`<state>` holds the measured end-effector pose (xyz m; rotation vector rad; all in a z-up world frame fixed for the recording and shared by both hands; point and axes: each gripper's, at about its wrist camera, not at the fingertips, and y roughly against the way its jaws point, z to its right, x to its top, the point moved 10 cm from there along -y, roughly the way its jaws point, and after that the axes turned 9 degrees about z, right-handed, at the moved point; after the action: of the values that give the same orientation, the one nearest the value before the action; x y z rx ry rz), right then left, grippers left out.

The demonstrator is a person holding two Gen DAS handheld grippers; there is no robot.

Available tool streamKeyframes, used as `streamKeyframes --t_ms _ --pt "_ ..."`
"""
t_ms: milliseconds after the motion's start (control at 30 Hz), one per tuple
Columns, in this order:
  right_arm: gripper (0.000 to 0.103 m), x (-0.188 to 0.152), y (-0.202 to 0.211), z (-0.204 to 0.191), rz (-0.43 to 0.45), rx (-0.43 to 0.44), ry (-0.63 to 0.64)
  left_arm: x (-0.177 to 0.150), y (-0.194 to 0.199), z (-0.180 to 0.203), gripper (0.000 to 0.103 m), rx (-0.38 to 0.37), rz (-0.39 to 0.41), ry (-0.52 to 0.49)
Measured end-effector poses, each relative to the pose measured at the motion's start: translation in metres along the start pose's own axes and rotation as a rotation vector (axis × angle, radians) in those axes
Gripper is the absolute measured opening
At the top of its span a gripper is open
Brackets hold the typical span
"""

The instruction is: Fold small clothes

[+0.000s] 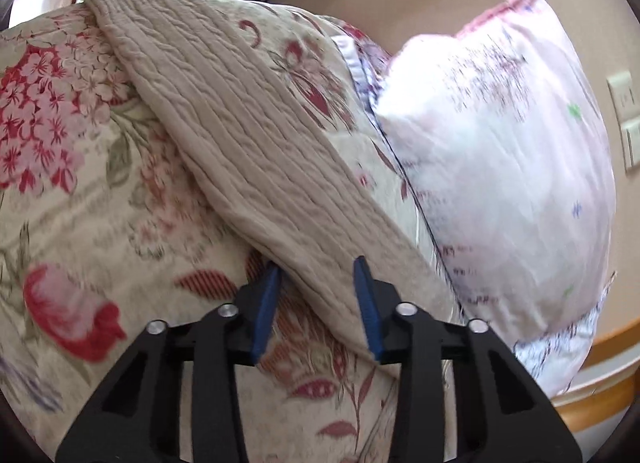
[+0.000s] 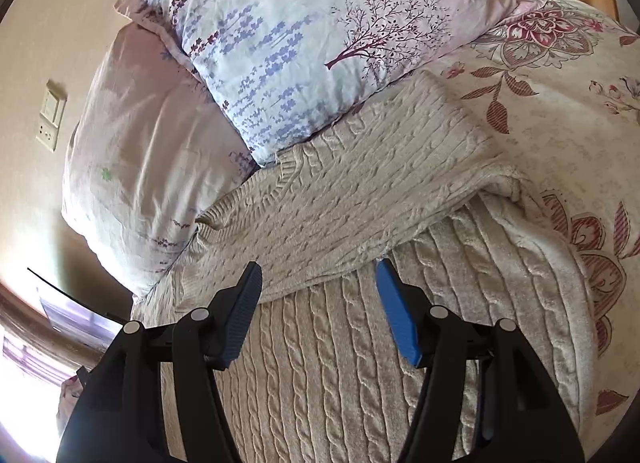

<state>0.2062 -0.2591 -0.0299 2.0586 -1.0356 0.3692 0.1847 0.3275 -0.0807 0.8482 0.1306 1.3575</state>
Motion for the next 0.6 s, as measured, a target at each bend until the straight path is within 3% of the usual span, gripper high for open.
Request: streamKeyframes --t_ms 200,333,433,600 --pt "0.061 -0.003 -0.002 -0.002 -0.017 0.011 0.008 0.008 -0.007 -0.013 0.009 -0.01 -0.001 0.071" --pt "0.061 -0.003 -0.001 -0.005 -0.016 0.024 0.026 0.013 -0.006 -0.008 0.007 -0.038 0.01 0.092" --pt "0.062 -0.001 0.002 -0.006 -0.004 0.035 0.034 0.017 0.008 0.026 0.006 -0.079 0.063 0.001" --pt "0.063 0.0 0.006 -0.005 0.0 0.055 0.031 -0.003 0.027 0.114 0.006 -0.239 0.06 -0.137"
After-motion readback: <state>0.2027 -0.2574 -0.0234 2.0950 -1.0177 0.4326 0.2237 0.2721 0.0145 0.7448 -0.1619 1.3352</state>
